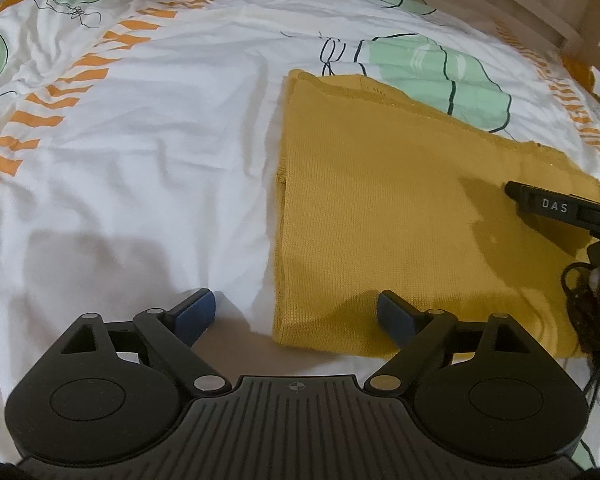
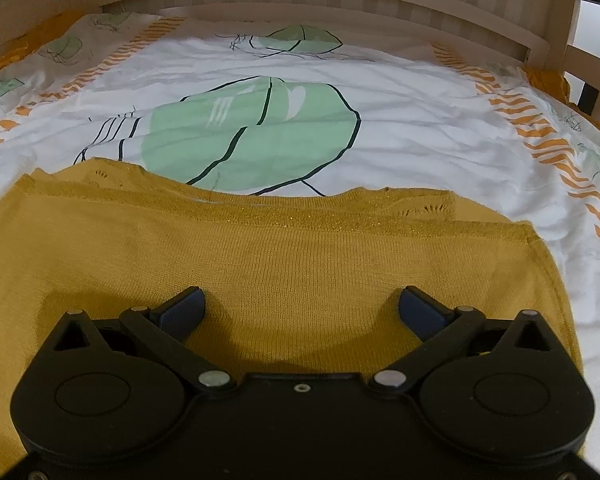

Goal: Fold small clothes

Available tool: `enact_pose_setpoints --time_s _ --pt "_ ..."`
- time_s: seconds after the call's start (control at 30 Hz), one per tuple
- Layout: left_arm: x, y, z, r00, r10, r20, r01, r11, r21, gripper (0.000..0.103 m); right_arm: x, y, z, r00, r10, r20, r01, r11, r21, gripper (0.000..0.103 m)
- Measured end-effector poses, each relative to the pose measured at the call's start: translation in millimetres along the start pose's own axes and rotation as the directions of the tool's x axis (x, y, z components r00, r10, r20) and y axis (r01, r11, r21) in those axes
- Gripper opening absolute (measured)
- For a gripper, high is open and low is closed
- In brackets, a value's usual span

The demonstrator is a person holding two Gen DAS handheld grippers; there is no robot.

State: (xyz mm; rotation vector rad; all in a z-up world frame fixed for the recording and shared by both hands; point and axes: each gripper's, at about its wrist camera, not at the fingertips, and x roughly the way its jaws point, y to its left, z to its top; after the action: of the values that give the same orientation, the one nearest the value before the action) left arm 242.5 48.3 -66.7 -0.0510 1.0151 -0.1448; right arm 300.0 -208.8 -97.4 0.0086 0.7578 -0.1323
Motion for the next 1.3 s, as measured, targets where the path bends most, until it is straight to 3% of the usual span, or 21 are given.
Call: enact_pose_setpoints --time_s 0.13,0.27,0.4,0.6,0.7,0.77,0.9,1.03,1.27,1.3 --pt "-6 2 5 1.000 -0.008 -0.011 0.008 1.000 0.003 0.083 -5 -11 5 0.997 0.070 -0.012 -0.069 0.997 0.019 0.103" --pt "-21 9 10 0.999 0.018 0.049 -0.018 1.000 -0.012 0.080 -33 -50 5 0.984 0.169 0.051 -0.175 0.974 0.146 0.102" --pt "-30 11 20 0.994 0.051 0.095 -0.051 0.999 -0.004 0.080 -62 -108 -5 0.981 0.176 0.077 -0.190 0.953 0.238 0.102" --pt "-27 10 30 0.993 0.073 0.095 -0.078 0.995 0.056 0.080 -73 -188 -38 0.978 0.207 -0.018 -0.187 0.912 0.364 0.102" --pt "-21 15 27 0.990 0.099 0.096 -0.105 0.992 0.065 0.080 -68 -202 -54 0.954 0.298 -0.038 -0.256 0.871 0.420 0.102" --pt "-14 24 23 0.995 0.082 0.063 -0.084 0.996 0.030 0.080 -62 -204 -62 0.926 0.376 -0.029 -0.321 0.827 0.460 0.103" --pt "0 32 16 0.999 0.045 0.018 -0.045 0.999 -0.008 0.081 -48 -199 -58 0.899 0.437 -0.002 -0.387 0.796 0.465 0.103" --pt "0 33 18 0.999 0.034 0.023 -0.034 0.999 -0.012 0.081 -27 -202 -52 0.849 0.526 0.055 -0.469 0.700 0.538 0.103" --pt "6 33 23 0.999 0.033 0.024 -0.033 0.999 -0.015 0.081 -7 -204 -40 0.823 0.558 0.107 -0.514 0.651 0.559 0.102" --pt "7 33 24 0.999 0.034 0.023 -0.033 0.999 -0.017 0.081 -9 -204 -40 0.825 0.555 0.105 -0.511 0.654 0.559 0.094"
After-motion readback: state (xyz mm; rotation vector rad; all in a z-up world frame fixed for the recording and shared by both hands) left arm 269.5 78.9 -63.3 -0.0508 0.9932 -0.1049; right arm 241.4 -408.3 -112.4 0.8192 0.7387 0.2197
